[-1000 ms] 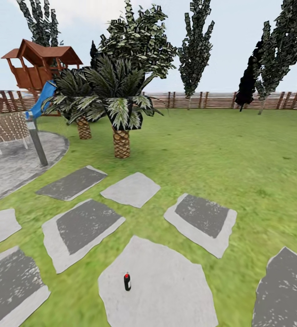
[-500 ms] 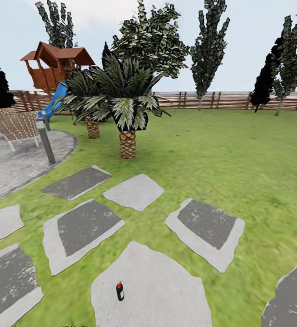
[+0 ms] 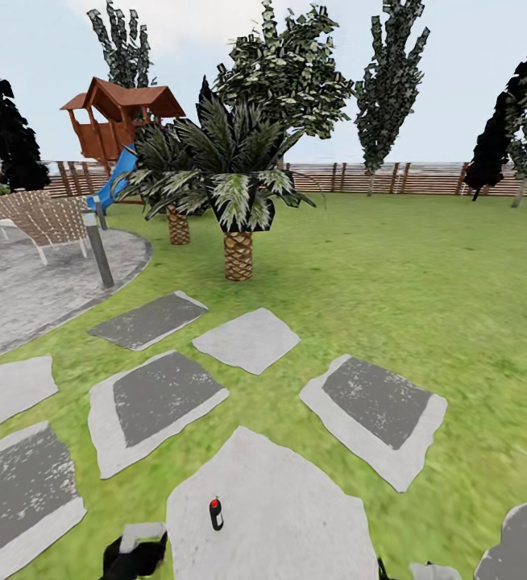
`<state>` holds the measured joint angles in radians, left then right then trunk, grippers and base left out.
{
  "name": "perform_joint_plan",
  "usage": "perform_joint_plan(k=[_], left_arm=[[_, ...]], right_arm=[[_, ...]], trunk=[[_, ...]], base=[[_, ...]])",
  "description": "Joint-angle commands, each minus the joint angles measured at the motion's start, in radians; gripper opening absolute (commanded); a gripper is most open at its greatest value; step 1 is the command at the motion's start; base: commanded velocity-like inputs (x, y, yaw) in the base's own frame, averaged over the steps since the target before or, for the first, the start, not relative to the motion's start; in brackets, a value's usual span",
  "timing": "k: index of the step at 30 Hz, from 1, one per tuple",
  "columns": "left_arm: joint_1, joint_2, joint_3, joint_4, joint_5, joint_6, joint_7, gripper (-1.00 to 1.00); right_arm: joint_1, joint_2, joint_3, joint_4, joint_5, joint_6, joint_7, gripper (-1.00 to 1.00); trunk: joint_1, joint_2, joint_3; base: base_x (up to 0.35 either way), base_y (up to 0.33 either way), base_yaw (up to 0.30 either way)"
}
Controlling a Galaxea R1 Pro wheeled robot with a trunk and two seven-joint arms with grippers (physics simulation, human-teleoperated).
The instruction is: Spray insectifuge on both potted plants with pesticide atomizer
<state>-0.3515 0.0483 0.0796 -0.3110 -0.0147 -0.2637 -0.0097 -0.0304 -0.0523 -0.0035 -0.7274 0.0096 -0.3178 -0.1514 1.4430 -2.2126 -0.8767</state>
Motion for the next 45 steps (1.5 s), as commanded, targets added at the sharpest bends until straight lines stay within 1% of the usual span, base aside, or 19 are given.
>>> perform_joint_plan(k=[1, 2, 5, 7, 8, 12, 16, 22, 25, 29, 31, 33, 34, 35, 37, 38, 39, 41, 45], left_arm=[[-0.092, -0.005, 0.004, -0.01, -0.005, 0.059, -0.003, 1.0], [-0.155, -0.011, 0.003, -0.018, -0.005, 0.101, -0.004, 1.0], [-0.218, -0.023, 0.003, -0.021, -0.012, 0.127, -0.004, 1.0], [-0.246, -0.038, 0.003, -0.021, -0.023, 0.152, -0.004, 1.0], [-0.258, -0.047, 0.003, -0.022, -0.036, 0.171, -0.005, 1.0], [-0.258, -0.05, 0.002, -0.021, -0.049, 0.174, -0.006, 1.0], [-0.248, -0.051, 0.005, -0.019, -0.051, 0.172, -0.006, 1.0], [-0.247, -0.052, 0.005, -0.014, -0.051, 0.172, -0.007, 1.0], [-0.247, -0.052, 0.005, -0.016, -0.051, 0.172, -0.007, 1.0], [-0.247, -0.051, 0.005, -0.017, -0.052, 0.167, -0.007, 1.0], [-0.247, -0.049, -0.01, -0.013, -0.058, 0.149, -0.008, 1.0], [-0.247, -0.044, -0.033, -0.01, -0.066, 0.141, -0.008, 1.0], [-0.247, -0.043, -0.039, -0.009, -0.066, 0.14, -0.009, 1.0], [-0.247, -0.041, -0.051, -0.008, -0.068, 0.138, -0.011, 1.0], [-0.247, -0.04, -0.056, -0.007, -0.07, 0.137, -0.03, 1.0], [-0.247, -0.038, -0.057, -0.006, -0.071, 0.136, -0.077, 1.0], [-0.247, -0.035, -0.056, -0.006, -0.07, 0.136, -0.088, 1.0], [-0.247, -0.032, -0.053, -0.005, -0.069, 0.134, -0.098, 1.0], [-0.247, -0.031, -0.049, -0.005, -0.068, 0.132, -0.104, 1.0]], right_arm=[[-0.041, -0.003, 0.0, -0.057, 0.001, 0.012, -0.002, 1.0], [-0.096, -0.006, 0.0, -0.073, 0.001, 0.054, -0.002, 1.0], [-0.155, -0.009, -0.002, -0.078, 0.001, 0.111, -0.002, 1.0], [-0.17, -0.013, -0.003, -0.08, 0.001, 0.129, -0.002, 1.0], [-0.177, -0.015, -0.003, -0.08, 0.002, 0.136, -0.002, 1.0], [-0.181, -0.025, 0.002, -0.076, 0.004, 0.14, -0.002, 1.0], [-0.181, -0.03, 0.004, -0.076, 0.004, 0.14, -0.002, 1.0], [-0.181, -0.03, 0.004, -0.075, 0.003, 0.141, -0.002, 1.0], [-0.181, -0.031, 0.004, -0.074, 0.003, 0.141, -0.002, 1.0], [-0.181, -0.03, 0.003, -0.069, 0.002, 0.14, -0.003, 1.0], [-0.182, -0.029, 0.002, -0.059, 0.003, 0.14, -0.003, 1.0], [-0.183, -0.03, 0.0, -0.05, 0.0, 0.142, -0.002, 1.0], [-0.183, -0.03, 0.0, -0.05, -0.001, 0.142, -0.001, 1.0], [-0.183, -0.031, -0.001, -0.06, -0.003, 0.143, 0.006, 1.0], [-0.184, -0.03, -0.001, -0.094, -0.004, 0.143, 0.043, 1.0], [-0.184, -0.03, -0.004, -0.119, -0.003, 0.142, 0.11, 1.0], [-0.184, -0.03, -0.005, -0.123, -0.003, 0.141, 0.124, 1.0], [-0.184, -0.029, -0.007, -0.127, -0.001, 0.14, 0.14, 1.0], [-0.184, -0.029, -0.006, -0.131, -0.001, 0.138, 0.151, 1.0]], trunk=[[0.0, 0.0, -0.001], [0.0, 0.0, -0.001], [0.0, 0.0, -0.001], [0.0, 0.0, -0.001], [0.0, 0.0, -0.001], [0.0, 0.0, -0.001], [0.0, 0.0, -0.001], [0.0, 0.0, -0.001], [0.0, 0.0, -0.001], [0.0, 0.0, -0.001], [0.0, 0.0, -0.001], [0.0, 0.0, -0.001], [0.0, 0.0, -0.001], [0.0, 0.0, -0.001], [0.0, 0.0, -0.001], [0.0, 0.0, -0.001], [0.0, 0.0, -0.001], [0.008, -0.014, -0.007], [0.023, -0.042, -0.02]], base=[[0.0, 0.0, 0.0], [0.0, 0.0, 0.0], [0.0, 0.0, 0.0], [0.0, 0.0, 0.0], [0.0, 0.0, 0.0], [0.0, 0.0, 0.0], [0.007, -0.008, 0.0], [0.058, -0.194, -0.115], [-0.086, -0.248, -0.258], [-0.055, -0.081, -0.072], [-0.01, -0.015, -0.014], [-0.004, -0.006, -0.006], [-0.003, -0.004, -0.003], [-0.001, -0.002, -0.001], [0.0, -0.001, 0.0], [0.0, 0.0, 0.0], [0.0, 0.0, 0.0], [0.0, 0.0, 0.0], [0.0, 0.0, 0.0]])
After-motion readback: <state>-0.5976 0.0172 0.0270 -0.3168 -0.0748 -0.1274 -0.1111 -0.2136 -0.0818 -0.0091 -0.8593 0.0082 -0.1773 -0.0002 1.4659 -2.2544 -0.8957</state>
